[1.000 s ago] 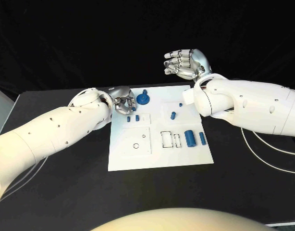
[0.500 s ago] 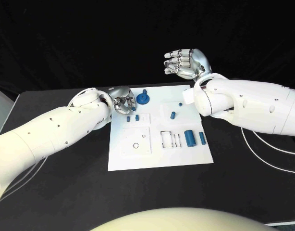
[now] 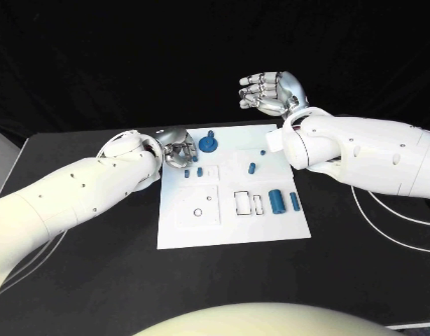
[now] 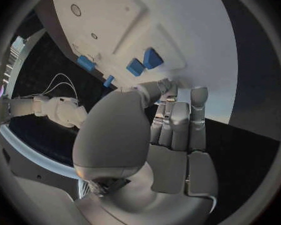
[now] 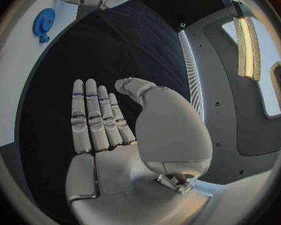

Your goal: Assemble the parts on the task board

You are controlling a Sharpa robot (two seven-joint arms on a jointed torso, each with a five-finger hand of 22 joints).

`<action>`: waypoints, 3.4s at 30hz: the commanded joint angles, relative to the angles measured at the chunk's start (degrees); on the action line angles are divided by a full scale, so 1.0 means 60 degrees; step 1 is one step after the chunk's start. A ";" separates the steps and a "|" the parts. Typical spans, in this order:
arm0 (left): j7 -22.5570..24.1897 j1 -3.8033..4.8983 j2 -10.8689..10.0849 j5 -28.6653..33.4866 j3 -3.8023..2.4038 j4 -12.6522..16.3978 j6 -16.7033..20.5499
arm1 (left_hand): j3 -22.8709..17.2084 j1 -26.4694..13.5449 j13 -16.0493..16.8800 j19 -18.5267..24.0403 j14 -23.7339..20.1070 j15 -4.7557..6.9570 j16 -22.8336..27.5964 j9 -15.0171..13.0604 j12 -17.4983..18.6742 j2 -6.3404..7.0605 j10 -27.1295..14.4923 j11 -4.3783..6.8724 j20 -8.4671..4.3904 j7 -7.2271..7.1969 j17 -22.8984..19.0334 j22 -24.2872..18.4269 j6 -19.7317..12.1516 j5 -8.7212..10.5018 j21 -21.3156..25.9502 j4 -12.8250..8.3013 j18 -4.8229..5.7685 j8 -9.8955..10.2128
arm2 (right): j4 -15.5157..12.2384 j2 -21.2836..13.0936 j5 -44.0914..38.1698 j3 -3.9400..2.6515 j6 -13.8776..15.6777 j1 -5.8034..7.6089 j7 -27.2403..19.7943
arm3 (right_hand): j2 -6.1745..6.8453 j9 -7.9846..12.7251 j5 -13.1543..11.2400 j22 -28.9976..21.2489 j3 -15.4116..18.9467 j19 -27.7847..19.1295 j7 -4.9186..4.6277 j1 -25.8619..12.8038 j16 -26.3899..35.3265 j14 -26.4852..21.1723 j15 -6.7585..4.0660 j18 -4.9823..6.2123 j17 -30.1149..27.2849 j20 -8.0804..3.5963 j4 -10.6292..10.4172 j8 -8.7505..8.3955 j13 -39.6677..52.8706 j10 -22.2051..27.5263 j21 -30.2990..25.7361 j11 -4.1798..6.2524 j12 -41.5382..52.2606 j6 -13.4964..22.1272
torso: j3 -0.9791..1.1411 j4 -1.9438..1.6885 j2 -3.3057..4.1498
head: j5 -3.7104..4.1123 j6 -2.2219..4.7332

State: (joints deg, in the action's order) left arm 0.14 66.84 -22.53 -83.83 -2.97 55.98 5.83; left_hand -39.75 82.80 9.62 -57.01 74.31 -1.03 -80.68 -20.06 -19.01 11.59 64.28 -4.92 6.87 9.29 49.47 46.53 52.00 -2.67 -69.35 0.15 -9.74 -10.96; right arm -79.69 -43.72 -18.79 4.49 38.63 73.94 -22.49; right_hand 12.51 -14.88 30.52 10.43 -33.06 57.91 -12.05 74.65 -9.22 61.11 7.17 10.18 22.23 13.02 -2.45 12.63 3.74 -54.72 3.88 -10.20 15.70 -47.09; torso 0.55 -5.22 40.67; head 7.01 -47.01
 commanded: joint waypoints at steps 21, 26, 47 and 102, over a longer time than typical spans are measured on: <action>0.0121 -0.0034 -0.0595 0.2748 -0.0440 -0.0247 0.0628 | -0.0219 -0.0030 -0.0022 0.1520 -0.2574 -0.0289 0.2184 0.0145 0.0412 0.0145 -0.0933 -0.0396 0.0198 0.0287 -0.3857 -0.1243 -0.0100 -0.0050 0.1117 0.0181 -0.0146 0.0067 | 0.0482 -0.0311 -0.1751 -0.0003 -0.1640 -0.0017 0.0689 | -0.0418 -0.0059 -0.0666 0.0406 0.0516 0.1512 0.0040 0.0717 -0.0528 0.1727 -0.0663 0.0023 0.0147 -0.0761 0.0899 0.0204 -0.0030 -0.0816 0.1146 0.0404 0.0078 -0.0699 | -0.0009 0.0001 -0.0035 | 0.0075 0.0129; 0.0600 -0.0033 -0.1141 0.4755 -0.0843 0.0025 0.0677 | -0.0028 -0.0099 0.0014 0.1678 -0.2622 -0.0294 0.2682 0.0163 0.0193 0.0127 -0.0910 -0.0382 0.0234 0.0286 -0.4139 -0.1385 -0.0065 -0.0047 0.1341 0.0223 -0.0150 -0.0005 | 0.0698 -0.0580 -0.3561 -0.0002 -0.2510 -0.0016 0.1166 | -0.0526 0.0037 -0.1167 0.1176 0.0912 0.2272 0.0197 0.0840 -0.1046 0.3081 -0.1057 -0.0023 0.0391 -0.1300 0.1121 0.0132 -0.0036 -0.1380 0.2335 0.0622 -0.0293 -0.1114 | -0.0034 -0.0024 -0.0070 | 0.0181 0.0167; 0.2503 -0.1762 -0.3661 1.0742 -0.2415 0.3755 -0.1028 | 0.1528 -0.0257 -0.0078 0.1595 -0.3521 -0.0526 0.5533 0.0197 -0.0133 0.0182 -0.0855 -0.0379 0.0589 0.0255 -0.5161 -0.3800 -0.0047 -0.0043 0.4892 0.1599 -0.0127 -0.0358 | 0.0738 -0.1012 -1.2302 0.0094 -0.3452 -0.0385 0.5243 | 0.0329 0.0004 -0.1974 0.5717 0.0181 0.3897 0.0533 0.0112 -0.9510 0.4284 -0.1303 -0.0378 0.6442 -0.1456 0.0473 -0.0238 0.0007 -0.2183 0.7536 0.0879 -0.2019 -0.1855 | -0.0369 -0.0189 -0.0544 | 0.0612 0.0187; 0.2988 -0.2935 -0.4444 1.1597 -0.3209 0.5513 -0.0358 | 0.2008 0.0364 -0.0938 0.0798 -0.3316 -0.1121 1.0636 0.0424 0.2263 0.0154 -0.0595 -0.0838 0.1230 0.0617 -0.5715 -0.6755 -0.0432 -0.0042 0.9158 0.2306 -0.0142 -0.0176 | 0.1745 0.0236 -1.2682 0.0156 -0.3648 -0.1485 0.5597 | 0.0046 -0.0289 -0.2754 0.6384 -0.0510 0.3966 0.0570 0.0704 -1.0717 0.4110 -0.1280 -0.0407 0.6996 -0.1396 0.0124 -0.0246 0.0035 -0.2130 0.8144 0.0888 -0.1884 -0.2147 | -0.0562 -0.0304 -0.0601 | 0.0746 0.0125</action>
State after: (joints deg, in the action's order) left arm 17.62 49.24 -49.21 -14.70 -22.17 89.06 3.65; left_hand -28.06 84.72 3.91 -51.82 53.92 -7.73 -17.22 -17.61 -5.32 12.70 60.73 -9.94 14.34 12.49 15.12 6.05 49.25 -2.67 -14.58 13.91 -9.70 -12.06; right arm -69.14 -42.37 -95.47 5.24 17.39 65.33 11.93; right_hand 13.33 -16.52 14.69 48.58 -35.71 81.56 -8.54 78.79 -73.39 83.92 -0.11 8.41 64.27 4.93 -1.73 10.96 3.73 -67.07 52.58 -5.08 4.13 -59.65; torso -2.90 -7.10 37.00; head 11.41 -46.19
